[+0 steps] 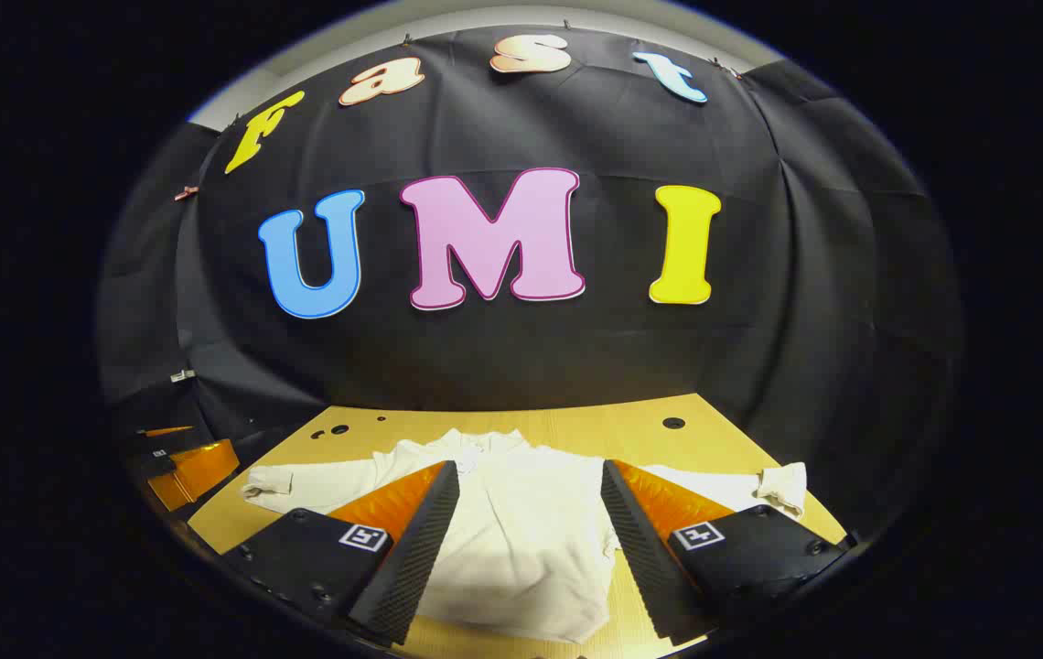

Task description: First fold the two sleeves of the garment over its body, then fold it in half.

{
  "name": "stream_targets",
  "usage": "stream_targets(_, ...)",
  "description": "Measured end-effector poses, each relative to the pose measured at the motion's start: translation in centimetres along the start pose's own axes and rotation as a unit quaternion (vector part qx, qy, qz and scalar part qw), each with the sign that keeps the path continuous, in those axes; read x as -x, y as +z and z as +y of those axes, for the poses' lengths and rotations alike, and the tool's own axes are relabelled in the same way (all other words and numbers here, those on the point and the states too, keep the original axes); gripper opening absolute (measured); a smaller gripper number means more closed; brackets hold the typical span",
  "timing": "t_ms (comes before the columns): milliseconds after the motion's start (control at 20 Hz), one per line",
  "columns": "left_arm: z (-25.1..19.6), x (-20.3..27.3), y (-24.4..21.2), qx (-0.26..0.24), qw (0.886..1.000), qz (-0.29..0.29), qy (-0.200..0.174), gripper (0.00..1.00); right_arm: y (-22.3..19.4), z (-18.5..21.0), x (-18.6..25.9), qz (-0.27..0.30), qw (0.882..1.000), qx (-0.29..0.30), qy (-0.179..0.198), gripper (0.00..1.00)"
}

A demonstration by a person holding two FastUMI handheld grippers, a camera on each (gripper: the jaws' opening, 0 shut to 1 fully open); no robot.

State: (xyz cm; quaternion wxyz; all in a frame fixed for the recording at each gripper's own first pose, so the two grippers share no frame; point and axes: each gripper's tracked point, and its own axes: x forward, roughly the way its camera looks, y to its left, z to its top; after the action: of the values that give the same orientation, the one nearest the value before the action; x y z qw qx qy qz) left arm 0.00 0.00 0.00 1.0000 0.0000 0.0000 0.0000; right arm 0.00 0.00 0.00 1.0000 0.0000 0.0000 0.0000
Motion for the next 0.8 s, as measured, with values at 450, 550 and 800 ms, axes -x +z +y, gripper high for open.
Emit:
stream_targets(450,-1.4,-2.2,0.7,-0.007,1.0,0.002,-0.011,1.0,2.4,-0.3,-3.3,-0.011,1.0,0.001,0.007,0.97)
stream_targets(550,-1.3,-2.3,0.9,-0.009,1.0,0.001,-0.009,1.0,2.2,-0.5,-3.4,-0.008,1.0,-0.003,0.005,0.97)
stream_targets(800,-0.8,-2.8,0.6,-0.01,1.0,0.006,-0.003,0.99,2.0,-0.9,-4.0,-0.003,1.0,-0.001,0.001,0.97)
